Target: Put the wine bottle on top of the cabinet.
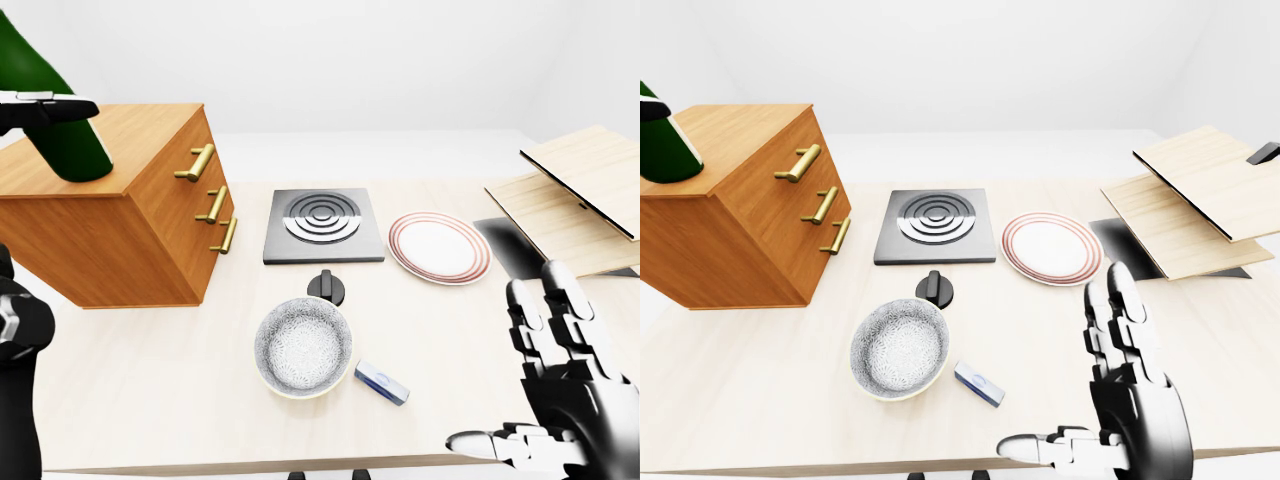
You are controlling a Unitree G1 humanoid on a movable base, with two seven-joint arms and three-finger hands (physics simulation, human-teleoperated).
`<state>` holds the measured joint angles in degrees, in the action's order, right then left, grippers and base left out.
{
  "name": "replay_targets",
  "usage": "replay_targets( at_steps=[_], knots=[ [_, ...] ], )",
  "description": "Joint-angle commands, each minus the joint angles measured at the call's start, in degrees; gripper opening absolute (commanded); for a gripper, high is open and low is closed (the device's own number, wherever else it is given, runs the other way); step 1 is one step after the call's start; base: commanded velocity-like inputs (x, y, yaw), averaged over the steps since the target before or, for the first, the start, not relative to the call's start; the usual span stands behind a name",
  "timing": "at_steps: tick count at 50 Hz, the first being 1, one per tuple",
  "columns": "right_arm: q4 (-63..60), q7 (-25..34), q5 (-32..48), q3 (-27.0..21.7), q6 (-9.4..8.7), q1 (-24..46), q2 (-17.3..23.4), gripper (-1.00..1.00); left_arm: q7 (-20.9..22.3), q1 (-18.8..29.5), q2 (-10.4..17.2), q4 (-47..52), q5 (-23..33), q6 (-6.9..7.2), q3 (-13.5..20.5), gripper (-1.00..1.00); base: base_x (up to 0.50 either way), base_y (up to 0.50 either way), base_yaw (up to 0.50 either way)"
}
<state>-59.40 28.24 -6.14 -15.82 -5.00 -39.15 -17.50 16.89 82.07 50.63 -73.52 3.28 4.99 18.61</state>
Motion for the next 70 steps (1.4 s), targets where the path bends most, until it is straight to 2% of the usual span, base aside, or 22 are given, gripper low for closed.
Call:
replay_targets(
  at_steps=[1, 16, 17, 21, 22, 25, 41, 50, 54, 60, 62, 63, 64, 67, 69, 70],
  knots=[
    [0.1, 1.4, -0.3, -1.6, 0.00, 0.5, -1.2, 1.00, -0.5, -1.4, -1.6, -1.5, 0.1, 0.01, -0.7, 0.89, 0.00, 0.00, 0.00],
    [0.6, 3.6, 0.1, -2.5, 0.00, 0.7, -2.5, 1.00, -0.2, -2.1, -1.6, -1.4, 0.1, 0.01, -0.6, 0.87, 0.00, 0.00, 0.00],
    [0.9, 3.6, 0.1, -2.6, 0.00, 0.7, -2.5, 1.00, 0.1, -1.0, -1.3, -1.4, 0.5, 0.01, -1.2, 0.86, 0.00, 0.00, 0.00],
    [1.4, 3.8, 0.1, -2.9, 0.00, 0.9, -2.5, 1.00, -0.1, -1.7, -1.4, -1.4, 0.6, 0.01, -0.9, 0.91, 0.00, 0.00, 0.00],
    [1.4, 3.8, 0.2, -2.8, 0.00, 1.0, -2.5, 1.00, -0.1, -0.6, -1.0, -1.2, 1.0, 0.01, -1.3, 1.00, 0.00, 0.00, 0.00],
    [1.6, 3.9, 0.3, -2.8, 0.00, 1.1, -2.5, 1.00, 0.0, -0.8, -0.9, -1.0, 1.3, 0.01, -1.5, 1.00, 0.00, 0.00, 0.00],
    [2.3, 3.7, 0.7, -2.3, 0.00, 1.2, -2.5, 1.00, 5.5, 1.7, 1.1, 0.3, 4.3, 0.01, -3.9, 1.00, 0.00, 0.00, 0.00],
    [2.6, 2.9, 0.8, -1.8, 0.00, 1.3, -2.4, 1.00, 5.8, 1.5, 1.9, 1.1, 4.2, 0.01, -3.4, 1.00, 0.00, 0.00, 0.00],
    [3.2, 2.6, 0.8, -1.6, 0.00, 1.5, -2.1, 1.00, 6.4, 4.2, 3.2, 2.0, 4.6, 0.01, -4.5, 1.00, 0.00, 0.00, 0.00],
    [3.4, 2.4, 0.7, -1.4, 0.00, 1.3, -1.7, 1.00, 8.1, 1.6, 3.8, 5.0, 3.5, 0.01, -4.5, 1.00, 0.00, 0.00, 0.00],
    [3.2, 2.5, 0.4, -1.5, 0.00, 0.9, -1.7, 1.00, 8.9, 3.1, 4.0, 5.1, 4.1, 0.01, -5.3, 1.00, 0.00, 0.00, 0.00],
    [3.1, 2.6, 0.2, -1.7, 0.00, 0.8, -1.7, 1.00, 8.9, 2.2, 3.9, 5.3, 3.8, 0.01, -4.8, 1.00, 0.00, 0.00, 0.00],
    [2.8, 2.5, -0.3, -2.2, 0.00, 0.9, -1.6, 1.00, 9.7, 4.0, 4.3, 5.5, 4.4, 0.01, -5.9, 1.00, 0.00, 0.00, 0.00],
    [3.0, 2.7, -0.3, -2.6, 0.00, 1.3, -1.8, 1.00, 10.2, 5.0, 4.7, 6.0, 5.1, 0.01, -6.1, 1.00, 0.00, 0.00, 0.00],
    [3.1, 2.9, 0.0, -2.4, 0.00, 1.3, -2.0, 1.00, 10.5, 3.6, 4.6, 6.5, 4.9, 0.01, -5.6, 1.00, 0.00, 0.00, 0.00],
    [3.0, 2.9, 0.2, -2.1, 0.00, 1.3, -2.1, 1.00, 11.3, 4.8, 5.1, 6.9, 5.4, 0.01, -6.4, 1.00, 0.00, 0.00, 0.00]
  ],
)
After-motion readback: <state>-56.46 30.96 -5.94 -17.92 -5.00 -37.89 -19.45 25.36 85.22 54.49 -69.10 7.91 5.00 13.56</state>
